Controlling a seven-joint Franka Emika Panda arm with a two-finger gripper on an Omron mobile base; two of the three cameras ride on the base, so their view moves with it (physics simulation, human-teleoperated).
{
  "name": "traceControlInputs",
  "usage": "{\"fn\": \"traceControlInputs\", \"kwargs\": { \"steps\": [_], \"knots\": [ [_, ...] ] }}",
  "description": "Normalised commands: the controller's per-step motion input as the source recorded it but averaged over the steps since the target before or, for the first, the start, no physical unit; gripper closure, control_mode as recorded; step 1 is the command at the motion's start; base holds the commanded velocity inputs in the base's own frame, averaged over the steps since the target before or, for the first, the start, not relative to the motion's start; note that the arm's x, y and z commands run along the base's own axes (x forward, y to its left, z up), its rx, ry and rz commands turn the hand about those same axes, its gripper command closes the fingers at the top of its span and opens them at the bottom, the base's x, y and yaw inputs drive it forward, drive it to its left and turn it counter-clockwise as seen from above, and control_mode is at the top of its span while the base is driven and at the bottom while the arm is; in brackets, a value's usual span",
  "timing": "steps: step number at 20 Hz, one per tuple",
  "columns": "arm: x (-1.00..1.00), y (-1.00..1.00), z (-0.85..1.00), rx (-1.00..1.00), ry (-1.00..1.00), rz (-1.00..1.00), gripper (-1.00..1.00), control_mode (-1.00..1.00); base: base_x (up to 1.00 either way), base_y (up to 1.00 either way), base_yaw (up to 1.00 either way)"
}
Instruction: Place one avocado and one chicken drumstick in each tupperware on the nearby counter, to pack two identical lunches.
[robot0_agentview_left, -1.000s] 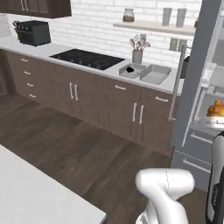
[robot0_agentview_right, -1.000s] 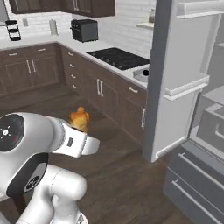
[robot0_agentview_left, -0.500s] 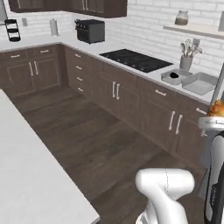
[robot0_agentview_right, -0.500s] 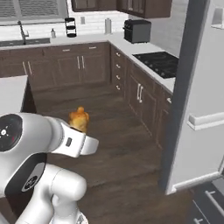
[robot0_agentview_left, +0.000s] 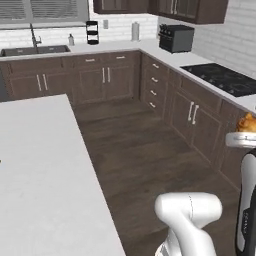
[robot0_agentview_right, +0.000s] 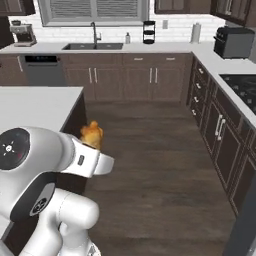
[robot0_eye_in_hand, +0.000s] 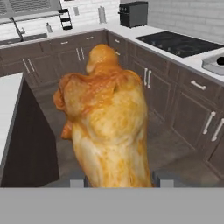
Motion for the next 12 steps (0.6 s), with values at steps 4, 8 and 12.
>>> {"fn": "traceControlInputs", "kwargs": {
  "steps": [4, 8, 12],
  "knots": [
    [0.00, 0.00, 0.00, 0.00, 0.00, 0.00, 1.00, 1.00, 1.00, 0.07, 0.16],
    [0.00, 0.00, 0.00, 0.00, 0.00, 0.00, 1.00, 1.00, 1.00, 0.00, 0.00],
    [0.00, 0.00, 0.00, 0.00, 0.00, 0.00, 1.00, 1.00, 1.00, -0.20, 0.00]
  ]
}}
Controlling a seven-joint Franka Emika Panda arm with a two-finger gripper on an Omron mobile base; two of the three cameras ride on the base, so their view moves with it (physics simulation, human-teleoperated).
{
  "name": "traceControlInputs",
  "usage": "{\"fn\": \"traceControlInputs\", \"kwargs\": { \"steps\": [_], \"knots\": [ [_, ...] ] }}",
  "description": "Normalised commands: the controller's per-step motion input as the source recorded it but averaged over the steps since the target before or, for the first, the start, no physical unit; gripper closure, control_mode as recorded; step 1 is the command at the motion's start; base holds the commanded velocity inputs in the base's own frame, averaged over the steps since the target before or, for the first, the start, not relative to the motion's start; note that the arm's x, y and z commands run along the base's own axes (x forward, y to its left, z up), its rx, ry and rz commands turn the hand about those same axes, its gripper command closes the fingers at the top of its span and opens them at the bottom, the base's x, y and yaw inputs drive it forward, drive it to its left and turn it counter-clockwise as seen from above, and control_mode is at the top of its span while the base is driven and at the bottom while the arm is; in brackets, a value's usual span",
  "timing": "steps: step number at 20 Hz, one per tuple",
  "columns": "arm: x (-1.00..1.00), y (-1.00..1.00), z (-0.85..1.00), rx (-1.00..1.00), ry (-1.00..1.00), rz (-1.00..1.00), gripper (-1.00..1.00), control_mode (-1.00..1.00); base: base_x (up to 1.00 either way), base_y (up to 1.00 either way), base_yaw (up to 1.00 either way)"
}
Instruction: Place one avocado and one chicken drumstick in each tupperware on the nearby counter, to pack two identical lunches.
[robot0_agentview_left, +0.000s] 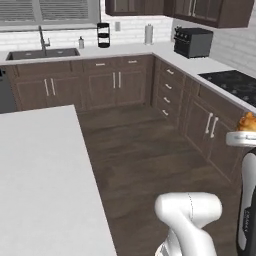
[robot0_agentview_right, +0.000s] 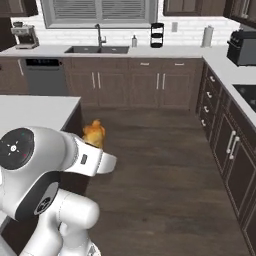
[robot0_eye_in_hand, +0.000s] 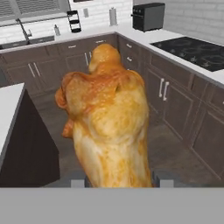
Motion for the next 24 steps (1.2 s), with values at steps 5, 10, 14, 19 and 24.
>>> {"fn": "traceControlInputs", "kwargs": {
  "steps": [5, 10, 14, 19, 24],
  "knots": [
    [0.00, 0.00, 0.00, 0.00, 0.00, 0.00, 1.00, 1.00, 1.00, -0.27, -0.09],
    [0.00, 0.00, 0.00, 0.00, 0.00, 0.00, 1.00, 1.00, 1.00, -0.20, -0.35],
    [0.00, 0.00, 0.00, 0.00, 0.00, 0.00, 1.00, 1.00, 0.92, -0.13, -0.51],
    [0.00, 0.00, 0.00, 0.00, 0.00, 0.00, 1.00, 1.00, 0.61, -0.17, -0.61],
    [0.00, 0.00, 0.00, 0.00, 0.00, 0.00, 1.00, 1.00, 0.48, -0.20, -0.65]
  ]
}}
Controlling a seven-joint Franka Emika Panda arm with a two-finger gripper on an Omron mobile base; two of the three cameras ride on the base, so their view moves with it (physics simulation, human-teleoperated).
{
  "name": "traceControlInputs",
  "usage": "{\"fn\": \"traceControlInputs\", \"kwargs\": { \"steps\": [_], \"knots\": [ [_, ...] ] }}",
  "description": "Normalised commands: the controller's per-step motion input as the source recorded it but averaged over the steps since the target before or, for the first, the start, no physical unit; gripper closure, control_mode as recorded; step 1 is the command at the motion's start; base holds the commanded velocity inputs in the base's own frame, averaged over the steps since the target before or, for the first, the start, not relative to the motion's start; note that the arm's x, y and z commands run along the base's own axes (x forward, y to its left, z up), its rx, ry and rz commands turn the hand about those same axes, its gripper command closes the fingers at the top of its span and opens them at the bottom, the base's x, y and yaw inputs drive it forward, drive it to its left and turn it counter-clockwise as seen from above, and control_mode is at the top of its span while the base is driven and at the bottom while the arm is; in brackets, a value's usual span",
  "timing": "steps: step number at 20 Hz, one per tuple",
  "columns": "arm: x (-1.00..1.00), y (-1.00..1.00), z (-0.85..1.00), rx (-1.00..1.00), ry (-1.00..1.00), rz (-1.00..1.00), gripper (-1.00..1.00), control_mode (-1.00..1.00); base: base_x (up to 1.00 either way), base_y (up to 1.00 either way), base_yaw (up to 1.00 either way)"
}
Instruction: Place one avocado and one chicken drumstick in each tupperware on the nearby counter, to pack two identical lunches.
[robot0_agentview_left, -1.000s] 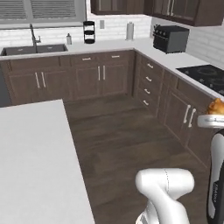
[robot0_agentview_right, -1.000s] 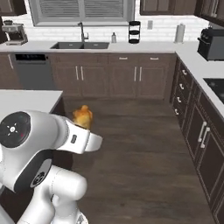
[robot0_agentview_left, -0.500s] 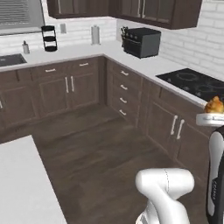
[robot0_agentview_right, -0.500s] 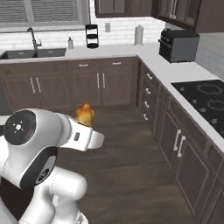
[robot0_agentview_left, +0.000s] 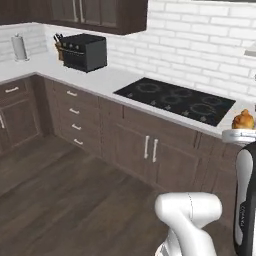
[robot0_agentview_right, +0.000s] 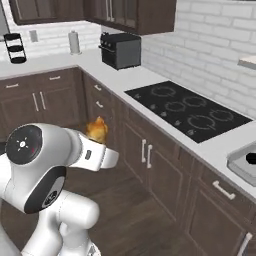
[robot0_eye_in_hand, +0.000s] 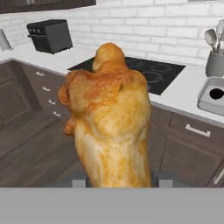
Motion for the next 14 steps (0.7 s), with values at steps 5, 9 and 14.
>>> {"fn": "traceControlInputs", "kwargs": {
  "steps": [5, 9, 14],
  "knots": [
    [0.00, 0.00, 0.00, 0.00, 0.00, 0.00, 1.00, 1.00, 0.42, -0.30, -0.65],
    [0.00, 0.00, 0.00, 0.00, 0.00, 0.00, 1.00, 1.00, 0.61, -0.26, -0.62],
    [0.00, 0.00, 0.00, 0.00, 0.00, 0.00, 1.00, 1.00, 0.96, -0.05, -0.52]
  ]
}}
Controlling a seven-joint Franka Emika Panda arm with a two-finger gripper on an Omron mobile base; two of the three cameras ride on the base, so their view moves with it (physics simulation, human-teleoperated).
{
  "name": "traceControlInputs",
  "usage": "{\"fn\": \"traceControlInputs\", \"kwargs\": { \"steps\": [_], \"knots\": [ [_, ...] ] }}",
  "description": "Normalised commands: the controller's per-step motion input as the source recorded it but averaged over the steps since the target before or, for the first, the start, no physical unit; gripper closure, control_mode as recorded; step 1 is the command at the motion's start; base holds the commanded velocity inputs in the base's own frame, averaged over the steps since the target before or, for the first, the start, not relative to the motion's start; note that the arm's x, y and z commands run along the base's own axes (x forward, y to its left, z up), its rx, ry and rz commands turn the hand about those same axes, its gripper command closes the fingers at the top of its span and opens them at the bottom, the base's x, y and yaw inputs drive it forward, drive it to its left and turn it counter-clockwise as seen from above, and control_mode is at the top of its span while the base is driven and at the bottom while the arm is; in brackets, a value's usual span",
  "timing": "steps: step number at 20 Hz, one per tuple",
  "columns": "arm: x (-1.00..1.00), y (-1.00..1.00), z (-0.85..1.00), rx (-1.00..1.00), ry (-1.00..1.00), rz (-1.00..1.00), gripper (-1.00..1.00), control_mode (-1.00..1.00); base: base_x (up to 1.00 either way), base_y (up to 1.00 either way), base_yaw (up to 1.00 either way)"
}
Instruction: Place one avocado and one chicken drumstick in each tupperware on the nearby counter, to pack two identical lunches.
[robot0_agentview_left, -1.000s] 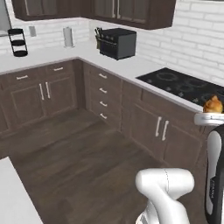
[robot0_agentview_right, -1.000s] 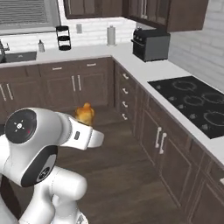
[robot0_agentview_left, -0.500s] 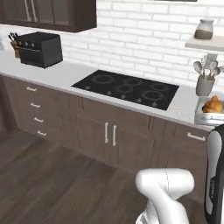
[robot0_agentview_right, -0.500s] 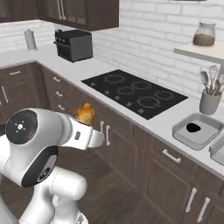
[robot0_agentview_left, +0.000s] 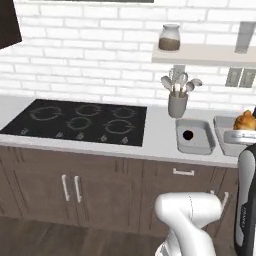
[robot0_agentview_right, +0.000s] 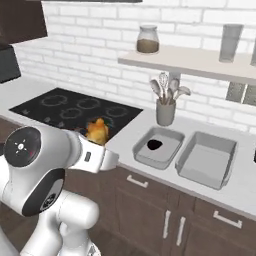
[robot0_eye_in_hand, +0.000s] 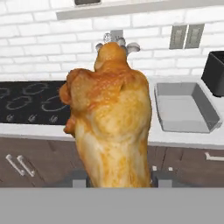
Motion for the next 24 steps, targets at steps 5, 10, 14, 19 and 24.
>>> {"fn": "traceControlInputs", "kwargs": {
  "steps": [5, 10, 14, 19, 24],
  "knots": [
    [0.00, 0.00, 0.00, 0.00, 0.00, 0.00, 1.00, 1.00, 0.95, 0.00, -0.46],
    [0.00, 0.00, 0.00, 0.00, 0.00, 0.00, 1.00, 1.00, 0.60, 0.24, -0.31],
    [0.12, 0.11, -0.22, -0.01, 0.03, -0.02, 1.00, -1.00, 0.45, 0.27, -0.10],
    [0.57, 0.39, -1.00, -0.07, 0.34, -0.04, 1.00, -1.00, 0.00, 0.00, 0.00],
    [0.52, 0.04, -0.95, -0.02, 0.44, 0.00, 1.00, -1.00, 0.00, 0.00, 0.00]
  ]
}}
